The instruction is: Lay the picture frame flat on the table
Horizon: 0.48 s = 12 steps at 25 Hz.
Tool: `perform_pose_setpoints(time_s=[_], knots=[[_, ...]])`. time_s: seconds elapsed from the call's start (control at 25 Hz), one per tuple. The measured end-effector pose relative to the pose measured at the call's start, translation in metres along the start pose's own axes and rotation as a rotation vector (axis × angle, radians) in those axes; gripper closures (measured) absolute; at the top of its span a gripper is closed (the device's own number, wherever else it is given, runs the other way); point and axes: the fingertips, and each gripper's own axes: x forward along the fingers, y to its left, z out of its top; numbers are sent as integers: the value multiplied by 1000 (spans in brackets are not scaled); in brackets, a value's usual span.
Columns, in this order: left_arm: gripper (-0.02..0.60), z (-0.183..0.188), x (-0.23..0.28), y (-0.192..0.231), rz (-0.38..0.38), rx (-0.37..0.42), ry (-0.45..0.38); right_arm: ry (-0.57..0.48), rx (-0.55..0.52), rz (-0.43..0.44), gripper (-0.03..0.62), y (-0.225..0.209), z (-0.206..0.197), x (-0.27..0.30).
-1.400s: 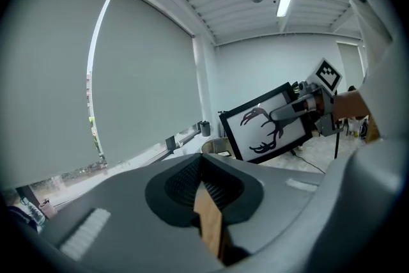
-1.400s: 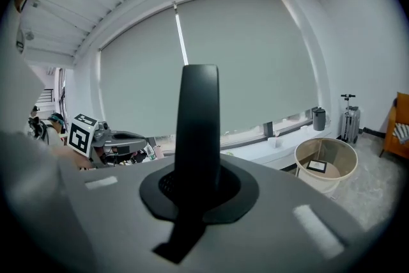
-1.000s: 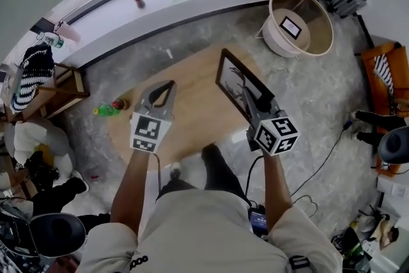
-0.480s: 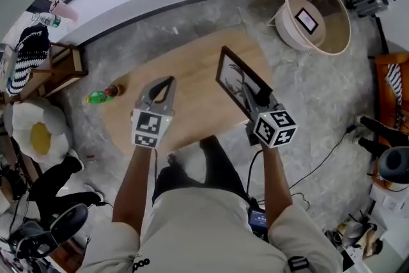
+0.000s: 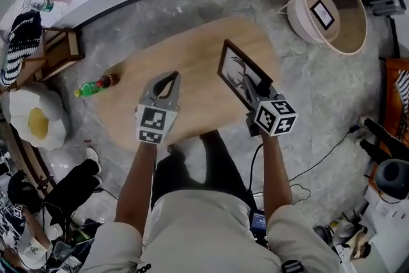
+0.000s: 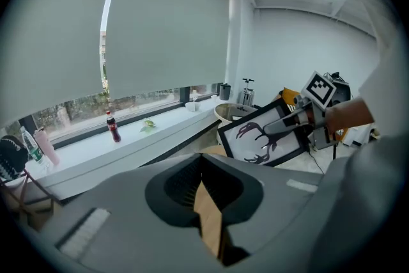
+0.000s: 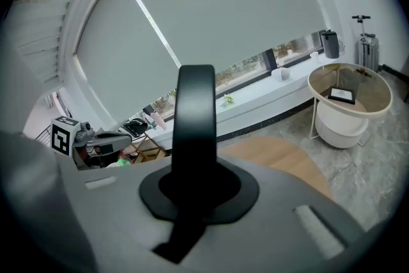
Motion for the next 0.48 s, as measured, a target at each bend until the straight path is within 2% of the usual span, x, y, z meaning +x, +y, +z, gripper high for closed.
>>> perform_pose_setpoints(time_s=[0.48], knots=[[571, -52, 55, -2, -26, -47, 80, 100, 86, 9, 579, -48, -49, 57]])
